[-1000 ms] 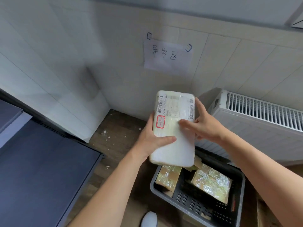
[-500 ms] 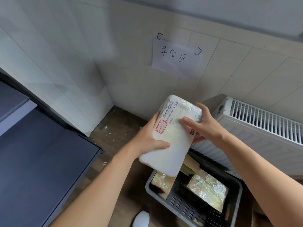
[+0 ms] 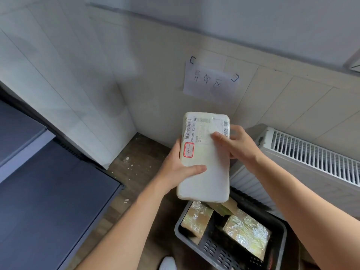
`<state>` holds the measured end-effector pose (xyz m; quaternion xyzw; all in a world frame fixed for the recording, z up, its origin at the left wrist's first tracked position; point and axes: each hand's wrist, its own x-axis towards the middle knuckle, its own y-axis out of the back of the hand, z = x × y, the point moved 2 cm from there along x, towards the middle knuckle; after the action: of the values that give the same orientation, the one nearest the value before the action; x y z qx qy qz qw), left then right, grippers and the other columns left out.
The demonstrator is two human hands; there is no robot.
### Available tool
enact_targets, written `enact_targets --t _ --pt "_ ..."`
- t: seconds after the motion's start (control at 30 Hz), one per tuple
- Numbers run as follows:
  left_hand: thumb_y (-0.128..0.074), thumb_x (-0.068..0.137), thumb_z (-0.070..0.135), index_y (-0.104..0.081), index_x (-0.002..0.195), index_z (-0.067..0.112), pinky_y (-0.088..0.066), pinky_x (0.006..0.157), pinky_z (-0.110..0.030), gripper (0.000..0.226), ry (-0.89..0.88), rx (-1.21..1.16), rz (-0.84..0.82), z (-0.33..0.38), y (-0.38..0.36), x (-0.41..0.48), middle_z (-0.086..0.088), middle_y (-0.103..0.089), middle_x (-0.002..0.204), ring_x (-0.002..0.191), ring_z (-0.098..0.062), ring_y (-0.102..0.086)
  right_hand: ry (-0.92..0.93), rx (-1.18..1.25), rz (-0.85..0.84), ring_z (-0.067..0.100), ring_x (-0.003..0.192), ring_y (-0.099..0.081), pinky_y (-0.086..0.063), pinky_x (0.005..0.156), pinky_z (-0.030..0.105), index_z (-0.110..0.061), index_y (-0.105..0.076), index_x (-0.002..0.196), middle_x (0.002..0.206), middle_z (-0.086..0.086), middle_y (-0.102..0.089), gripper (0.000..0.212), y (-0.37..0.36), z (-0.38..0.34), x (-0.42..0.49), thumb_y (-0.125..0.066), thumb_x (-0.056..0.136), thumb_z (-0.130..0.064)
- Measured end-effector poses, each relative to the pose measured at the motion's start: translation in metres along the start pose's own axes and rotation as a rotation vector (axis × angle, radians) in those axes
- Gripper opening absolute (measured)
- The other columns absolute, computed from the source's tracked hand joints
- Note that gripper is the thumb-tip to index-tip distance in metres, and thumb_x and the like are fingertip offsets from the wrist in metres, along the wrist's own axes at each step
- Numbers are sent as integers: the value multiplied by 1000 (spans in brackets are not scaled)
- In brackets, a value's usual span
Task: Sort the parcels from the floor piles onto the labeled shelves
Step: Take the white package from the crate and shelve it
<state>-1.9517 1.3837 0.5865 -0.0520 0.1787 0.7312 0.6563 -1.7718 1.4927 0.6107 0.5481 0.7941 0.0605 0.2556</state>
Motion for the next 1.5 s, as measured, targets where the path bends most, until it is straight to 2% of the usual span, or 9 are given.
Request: enact_targets --t 0.13,0.2,0.27,0.33,0.5,0.63,1.0,1.3,1.5 --pt "-69 89 40 -12 154 39 -51 89 -18 86 19 -122 112 39 40 -5 14 -43 141 111 3 -53 110 -232 -34 13 75 -66 -50 64 29 -16 -67 90 86 1 -72 34 -5 -65 3 -60 91 -49" --pt "-68 82 58 -8 153 45 -56 91 -45 94 70 -251 141 57 66 -6 13 -45 138 118 -8 -54 146 -336 -26 14 76 -62 -47 64 26 -17 -63 94 87 -1 -67 31 -12 -103 2 -55 95 -46" --pt "-70 71 67 -22 150 39 -59 76 -53 97 128 -334 139 71 92 -8 12 -57 129 116 -16 -58 204 -440 -75 17 83 -61 -44 68 27 -17 -62 100 92 -1 -65 33 -25 -142 2 -51 97 -48" --pt "-67 83 55 -40 138 26 -60 64 -48 69 125 -368 122 86 117 -14 1 -67 117 100 -18 -68 258 -540 -149 19 93 -60 -40 75 26 -20 -63 107 100 -1 -65 33 -40 -175 1 -48 98 -49" --pt "-60 96 31 -57 100 25 -62 66 -46 8 15 -435 254 110 157 -40 0 -72 91 86 -18 -71 350 -640 -215 20 105 -61 -42 83 27 -27 -62 123 109 -3 -65 36 -73 -236 -3 -50 98 -50" --pt "-64 94 30 -47 117 17 -62 71 -48 32 15 -554 403 111 181 -58 -10 -67 112 99 -23 -70 469 -734 -177 21 109 -60 -39 80 27 -30 -60 127 119 -3 -67 40 -104 -272 -6 -52 95 -53" --pt "-67 92 25 -41 128 14 -62 69 -45 47 -125 -741 859 129 237 -134 -13 -64 120 103 -27 -69 565 -673 -184 26 112 -59 -48 90 34 -24 -65 119 121 4 -65 53 -139 -334 -28 -51 89 -65" --pt "-66 92 28 -38 131 14 -61 75 -48 50 -294 -857 1153 187 221 -200 -7 -66 118 106 -27 -68 558 -98 -264 24 123 -53 -45 98 36 -21 -42 143 137 3 -53 74 -119 -378 -70 -63 84 -60" --pt "-64 94 33 -41 121 17 -61 76 -38 40 -269 -687 1270 215 201 -249 -3 -69 108 91 -25 -73 632 37 -327 20 109 -56 -42 84 31 -22 -52 131 121 -5 -59 56 -115 -404 -111 -60 88 -55"
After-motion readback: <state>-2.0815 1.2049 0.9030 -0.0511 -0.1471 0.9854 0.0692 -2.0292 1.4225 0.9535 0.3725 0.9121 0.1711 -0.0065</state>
